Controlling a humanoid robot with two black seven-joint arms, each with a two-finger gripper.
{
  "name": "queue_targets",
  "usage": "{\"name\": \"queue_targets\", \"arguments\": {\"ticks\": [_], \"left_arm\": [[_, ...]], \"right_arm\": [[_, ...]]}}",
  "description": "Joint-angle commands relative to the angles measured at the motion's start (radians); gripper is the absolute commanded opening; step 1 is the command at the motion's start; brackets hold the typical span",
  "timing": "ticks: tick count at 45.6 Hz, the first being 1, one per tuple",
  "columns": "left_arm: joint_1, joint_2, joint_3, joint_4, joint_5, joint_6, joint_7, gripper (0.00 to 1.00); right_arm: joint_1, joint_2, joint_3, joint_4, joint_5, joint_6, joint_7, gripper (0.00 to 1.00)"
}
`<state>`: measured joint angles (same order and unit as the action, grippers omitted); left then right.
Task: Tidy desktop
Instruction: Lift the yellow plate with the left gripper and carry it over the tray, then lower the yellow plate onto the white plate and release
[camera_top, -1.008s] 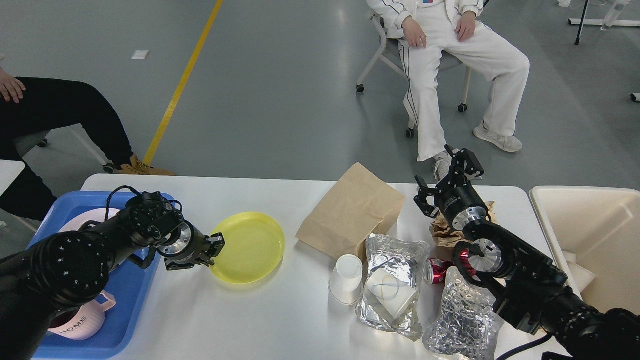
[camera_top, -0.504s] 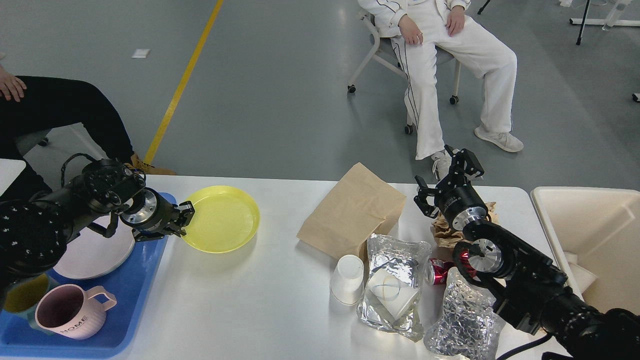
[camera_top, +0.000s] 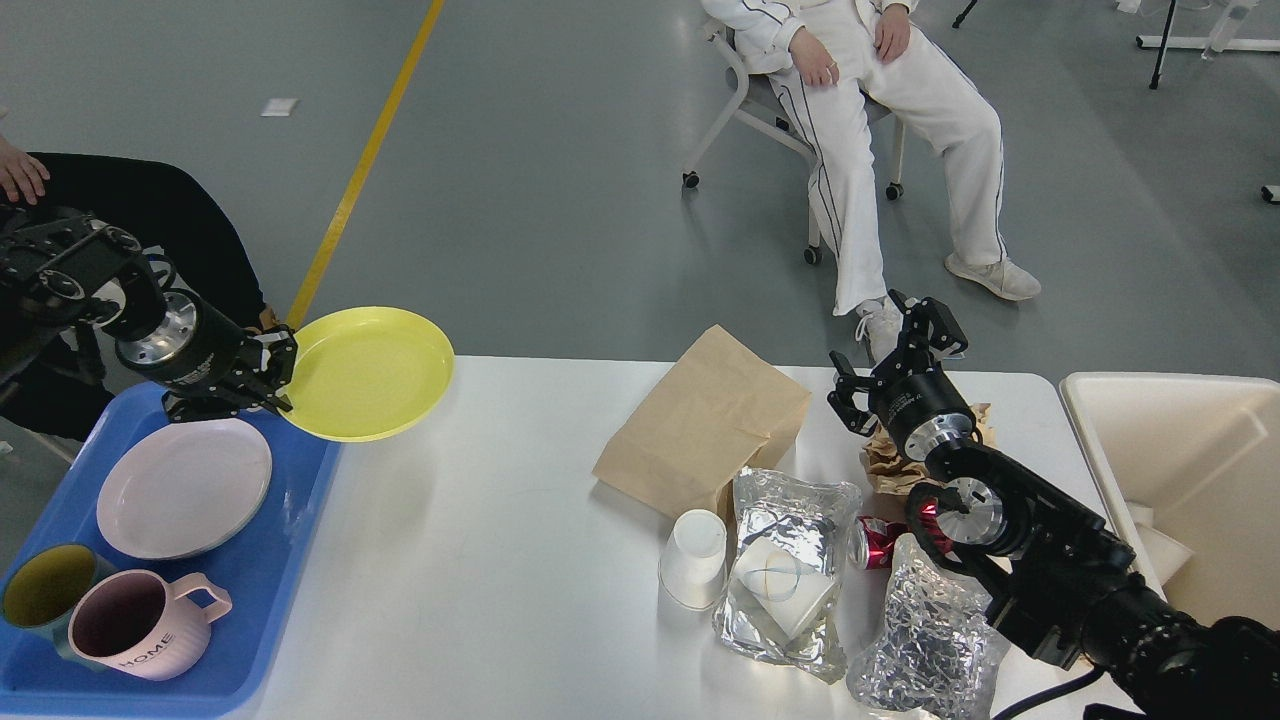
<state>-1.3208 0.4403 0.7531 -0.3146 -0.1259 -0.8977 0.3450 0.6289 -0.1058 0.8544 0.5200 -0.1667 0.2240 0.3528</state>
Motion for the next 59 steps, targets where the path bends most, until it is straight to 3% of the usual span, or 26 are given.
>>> {"name": "queue_targets", "arguments": {"ticks": [1,14,23,29,38,59], "left_arm": [[0.003,0.081,-0.008,0.000,0.000,-0.003,0.000,0.00],[0.089,0.196,-0.014,-0.026,0.000,-0.001,-0.001,0.00],[0.164,0.279,-0.092,-0.026,0.000,0.009,-0.006,0.00],[0.212,0.288,-0.120,-0.015,-0.001,0.017,-0.011,0.00],[0.258,0.285,-0.120,-0.014,0.002,0.114,-0.006,0.01],[0.247,0.279,-0.121,-0.015,0.002,0.109,0.002,0.01]], "right_arm": [[0.000,0.000,0.000,0.000,-0.001,0.000,0.000,1.00],[0.000,0.000,0.000,0.000,0.001,0.000,0.000,1.00],[0.000,0.000,0.000,0.000,0.001,0.000,0.000,1.00],[0.000,0.000,0.000,0.000,-0.001,0.000,0.000,1.00],[0.000,0.000,0.000,0.000,0.001,0.000,0.000,1.00],[0.000,0.000,0.000,0.000,0.001,0.000,0.000,1.00]]}}
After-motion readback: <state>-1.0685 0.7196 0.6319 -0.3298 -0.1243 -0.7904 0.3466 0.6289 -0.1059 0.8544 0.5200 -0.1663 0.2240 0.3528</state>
